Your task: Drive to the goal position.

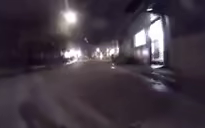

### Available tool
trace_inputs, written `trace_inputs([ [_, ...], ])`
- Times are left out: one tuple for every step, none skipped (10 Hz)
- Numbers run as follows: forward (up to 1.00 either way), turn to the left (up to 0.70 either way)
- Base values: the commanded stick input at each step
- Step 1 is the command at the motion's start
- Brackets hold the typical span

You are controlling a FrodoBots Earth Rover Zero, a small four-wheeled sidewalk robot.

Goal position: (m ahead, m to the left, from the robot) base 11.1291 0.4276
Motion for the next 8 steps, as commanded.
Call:
trace_inputs([
  [1.0, 0.0],
  [1.0, 0.0],
  [1.0, 0.0],
  [1.0, 0.0],
  [1.0, 0.0],
  [1.0, 0.0],
  [1.0, 0.0],
  [1.0, 0.0],
])
